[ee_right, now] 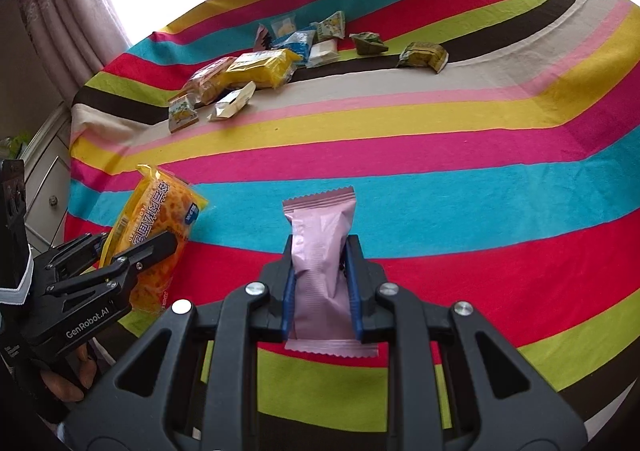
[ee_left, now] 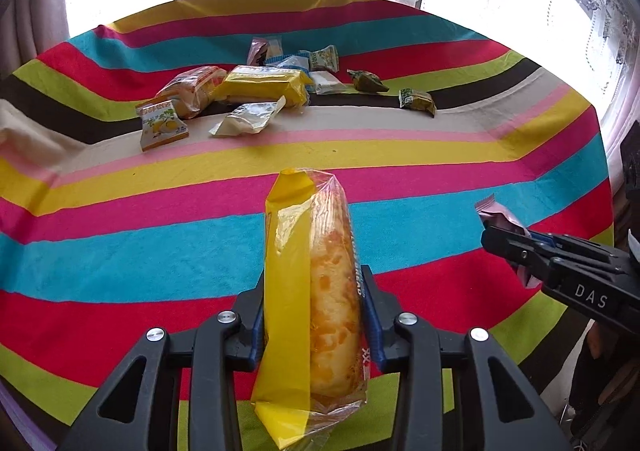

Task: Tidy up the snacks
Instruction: 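Carry the bread roll and pink candy to the white box and release both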

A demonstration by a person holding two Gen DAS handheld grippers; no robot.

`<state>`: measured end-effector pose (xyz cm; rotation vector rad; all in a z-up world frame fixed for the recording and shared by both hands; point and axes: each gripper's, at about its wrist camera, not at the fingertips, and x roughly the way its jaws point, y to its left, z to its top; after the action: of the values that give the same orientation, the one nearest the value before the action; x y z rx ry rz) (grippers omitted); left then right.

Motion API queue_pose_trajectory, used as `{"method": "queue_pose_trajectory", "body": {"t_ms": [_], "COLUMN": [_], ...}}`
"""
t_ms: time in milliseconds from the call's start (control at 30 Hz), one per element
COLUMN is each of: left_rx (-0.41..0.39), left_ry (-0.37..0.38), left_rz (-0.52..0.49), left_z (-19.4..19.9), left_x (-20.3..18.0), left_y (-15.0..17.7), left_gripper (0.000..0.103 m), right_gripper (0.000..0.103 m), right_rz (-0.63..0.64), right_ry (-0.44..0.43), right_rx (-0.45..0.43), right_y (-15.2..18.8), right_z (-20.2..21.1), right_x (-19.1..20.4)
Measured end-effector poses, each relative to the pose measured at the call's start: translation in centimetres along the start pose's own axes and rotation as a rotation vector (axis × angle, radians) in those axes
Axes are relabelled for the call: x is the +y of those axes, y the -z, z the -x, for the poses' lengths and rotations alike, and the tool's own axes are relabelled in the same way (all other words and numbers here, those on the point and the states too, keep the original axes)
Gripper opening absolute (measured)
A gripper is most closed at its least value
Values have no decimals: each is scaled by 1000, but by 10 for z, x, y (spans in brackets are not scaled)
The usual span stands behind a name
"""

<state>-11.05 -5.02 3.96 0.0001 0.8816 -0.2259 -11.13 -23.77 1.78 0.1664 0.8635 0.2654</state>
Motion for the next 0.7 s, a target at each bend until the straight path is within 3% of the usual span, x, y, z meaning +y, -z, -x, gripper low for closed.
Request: {"method": "queue_pose_trajectory", "body": {"t_ms": [233,700], "left_rx": [-36,-42], "left_ry": [-11,-80], "left_rz": [66,34], "left_z": [34,77], "left_x": [33,48], "left_y": [9,40], "left_gripper": [40,40], "right_gripper": [25,25], "right_rz": [87,136], "right_ry": [-10,-53], "right_rx": [-5,-9], "right_y": [8,23], "right_z": [6,24], "right_x": [41,91]}}
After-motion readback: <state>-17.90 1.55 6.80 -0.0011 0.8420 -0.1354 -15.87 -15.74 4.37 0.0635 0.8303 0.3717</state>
